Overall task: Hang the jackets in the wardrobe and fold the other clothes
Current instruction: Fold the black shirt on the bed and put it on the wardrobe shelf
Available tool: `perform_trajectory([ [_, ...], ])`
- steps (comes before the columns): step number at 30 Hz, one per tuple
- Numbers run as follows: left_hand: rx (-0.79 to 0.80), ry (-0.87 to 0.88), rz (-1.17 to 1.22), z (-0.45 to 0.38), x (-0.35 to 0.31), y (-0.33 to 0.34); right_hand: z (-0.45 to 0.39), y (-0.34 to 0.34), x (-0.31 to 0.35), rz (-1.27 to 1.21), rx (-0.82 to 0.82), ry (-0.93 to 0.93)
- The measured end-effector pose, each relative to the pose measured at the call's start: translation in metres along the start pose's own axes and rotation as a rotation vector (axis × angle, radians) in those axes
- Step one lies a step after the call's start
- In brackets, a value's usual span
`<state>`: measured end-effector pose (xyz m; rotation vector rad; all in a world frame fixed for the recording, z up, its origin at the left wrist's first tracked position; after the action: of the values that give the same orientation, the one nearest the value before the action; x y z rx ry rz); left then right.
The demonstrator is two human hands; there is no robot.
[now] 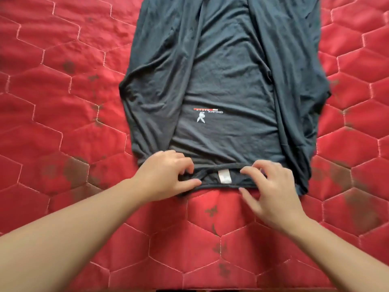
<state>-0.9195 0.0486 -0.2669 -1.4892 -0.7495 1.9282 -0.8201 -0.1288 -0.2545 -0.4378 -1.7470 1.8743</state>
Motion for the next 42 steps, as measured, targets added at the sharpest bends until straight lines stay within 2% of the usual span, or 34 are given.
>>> perform_trajectory([
  [3,0.103,-0.080,-0.191,0.014,-0.009,0.032,0.025,0.005,-0.030,0.128,0.060,0.044],
  [9,-0.034,-0.288,-0.092,0.034,-0.012,0.032,0.042,-0.010,-0.067,0.101,0.015,0.099],
  [13,0.032,-0.378,-0.224,0.045,-0.015,0.031,0.052,-0.021,-0.069,0.042,0.006,0.042],
  [15,0.127,-0.379,-0.354,0.050,-0.022,0.033,0.065,-0.024,-0.066,0.022,0.048,0.007],
  [17,0.255,-0.355,-0.440,0.056,-0.031,0.036,0.077,-0.022,-0.057,0.024,0.145,-0.053],
  [19,0.364,-0.320,-0.464,0.061,-0.040,0.040,0.091,-0.006,-0.048,0.038,0.353,-0.116],
  [21,0.443,-0.330,-0.390,0.067,-0.046,0.046,0.104,0.010,-0.047,0.016,0.557,-0.095],
  [23,0.472,-0.408,-0.231,0.073,-0.049,0.049,0.112,0.020,-0.051,-0.002,0.730,-0.027],
  [25,0.426,-0.453,-0.130,0.075,-0.049,0.043,0.110,0.018,-0.054,-0.063,0.786,0.032],
  [27,0.312,-0.448,-0.044,0.072,-0.047,0.026,0.094,0.005,-0.060,-0.133,0.689,0.088],
  [30,0.124,-0.458,0.110,0.065,-0.039,-0.007,0.064,-0.033,-0.076,-0.226,0.438,0.195],
  [32,0.057,-0.454,0.178,0.058,-0.037,-0.030,0.048,-0.058,-0.087,-0.312,0.340,0.273],
  [37,-0.003,-0.455,0.256,0.029,-0.038,-0.080,0.002,-0.099,-0.092,-0.285,0.303,0.235],
  [42,-0.202,-0.572,0.701,0.007,-0.018,-0.125,-0.040,-0.130,-0.109,-0.464,0.166,0.373],
])
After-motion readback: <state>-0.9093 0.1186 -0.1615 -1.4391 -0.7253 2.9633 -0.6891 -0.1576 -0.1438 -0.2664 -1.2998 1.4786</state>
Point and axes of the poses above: each hand's wrist, its own z-axis away from the middle knuckle, its own y-axis out of the palm, x = y × z, the point moved 9 cm from there along -z, towards the middle knuckle, and after that the axes turned 10 degrees about z, right-handed, at the moved point
